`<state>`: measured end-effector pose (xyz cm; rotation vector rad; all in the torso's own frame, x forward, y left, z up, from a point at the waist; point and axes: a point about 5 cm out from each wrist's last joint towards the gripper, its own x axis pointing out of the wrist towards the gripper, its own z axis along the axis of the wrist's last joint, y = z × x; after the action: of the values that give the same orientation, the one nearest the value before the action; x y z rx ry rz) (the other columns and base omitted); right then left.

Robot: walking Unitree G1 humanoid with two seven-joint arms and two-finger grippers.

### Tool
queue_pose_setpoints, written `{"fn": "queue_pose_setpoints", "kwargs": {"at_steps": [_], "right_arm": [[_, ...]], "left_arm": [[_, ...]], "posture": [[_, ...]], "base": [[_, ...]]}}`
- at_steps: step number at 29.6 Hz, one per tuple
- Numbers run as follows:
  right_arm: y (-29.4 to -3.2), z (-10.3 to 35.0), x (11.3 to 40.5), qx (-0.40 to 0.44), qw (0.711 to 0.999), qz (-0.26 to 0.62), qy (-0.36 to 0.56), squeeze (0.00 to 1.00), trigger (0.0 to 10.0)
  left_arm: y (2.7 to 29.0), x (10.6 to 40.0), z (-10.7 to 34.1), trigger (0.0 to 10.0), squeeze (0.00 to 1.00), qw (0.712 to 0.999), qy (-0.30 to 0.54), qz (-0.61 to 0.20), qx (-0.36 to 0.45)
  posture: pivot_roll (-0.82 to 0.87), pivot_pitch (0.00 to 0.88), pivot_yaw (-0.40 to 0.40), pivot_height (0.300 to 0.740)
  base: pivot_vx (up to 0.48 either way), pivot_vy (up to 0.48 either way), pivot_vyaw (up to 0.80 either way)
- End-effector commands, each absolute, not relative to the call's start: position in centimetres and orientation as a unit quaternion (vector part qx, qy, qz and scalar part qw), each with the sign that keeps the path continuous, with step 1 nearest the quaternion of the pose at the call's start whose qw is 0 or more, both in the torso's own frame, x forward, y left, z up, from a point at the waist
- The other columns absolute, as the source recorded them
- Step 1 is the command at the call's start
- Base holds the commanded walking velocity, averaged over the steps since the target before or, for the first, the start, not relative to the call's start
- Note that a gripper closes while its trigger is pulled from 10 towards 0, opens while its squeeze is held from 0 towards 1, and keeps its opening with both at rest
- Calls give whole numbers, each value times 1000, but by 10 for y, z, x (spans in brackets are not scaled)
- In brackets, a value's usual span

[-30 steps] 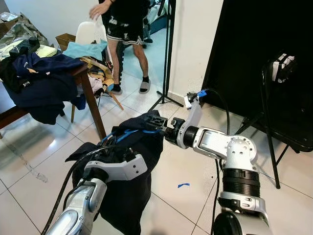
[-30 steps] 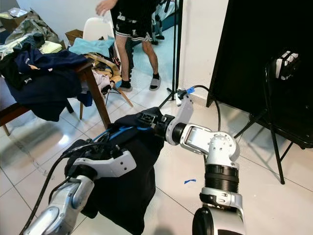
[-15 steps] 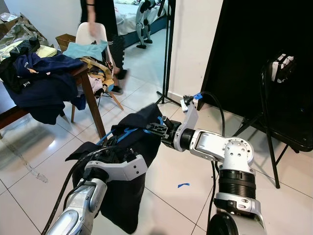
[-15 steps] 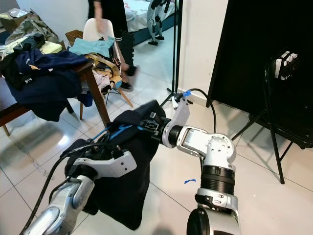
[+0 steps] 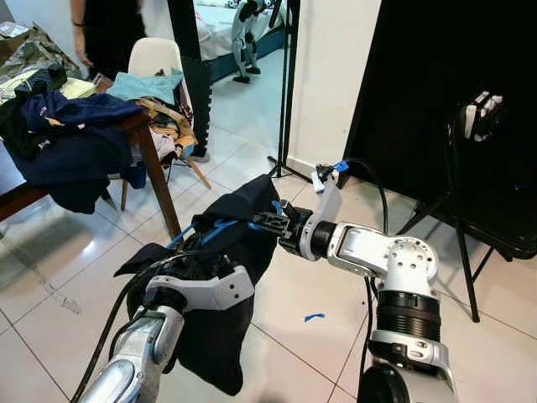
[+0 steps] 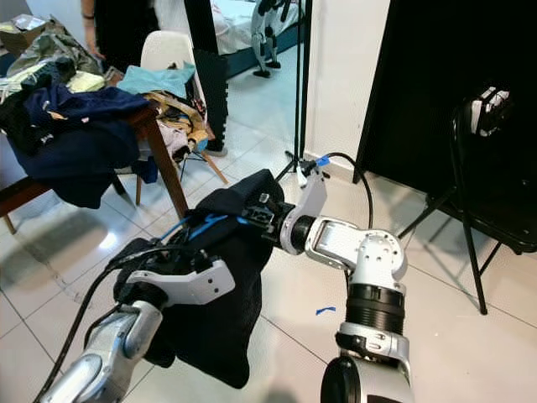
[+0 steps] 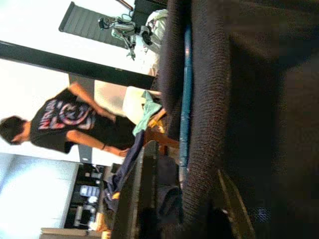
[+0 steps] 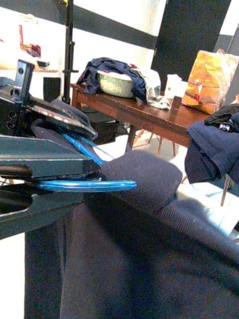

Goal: Hang hanger

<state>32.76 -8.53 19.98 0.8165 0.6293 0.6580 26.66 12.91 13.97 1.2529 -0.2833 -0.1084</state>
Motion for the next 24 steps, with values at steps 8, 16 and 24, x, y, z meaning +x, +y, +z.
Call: {"fn": "queue_pose_setpoints", "kwargs": {"at_steps": [8,16,24], "right_arm": [[-103,217,340,230,901,278,242,0,0],[-111,232,345,82,931,311,171,0,0],[-120,238,359,47,953,273,123,0,0]], "left_arm": [[128,269,141,10000,1000,838,-117,-61,529],[122,269,143,10000,1000,872,-104,-98,468],[82,243,117,10000,0,893,-24,-305,330]], "posture": [[-50,68,-10,740],[-50,68,-11,740],[-46,68,-12,740]], "base": [[0,0,0],[0,0,0],[0,0,0]]}}
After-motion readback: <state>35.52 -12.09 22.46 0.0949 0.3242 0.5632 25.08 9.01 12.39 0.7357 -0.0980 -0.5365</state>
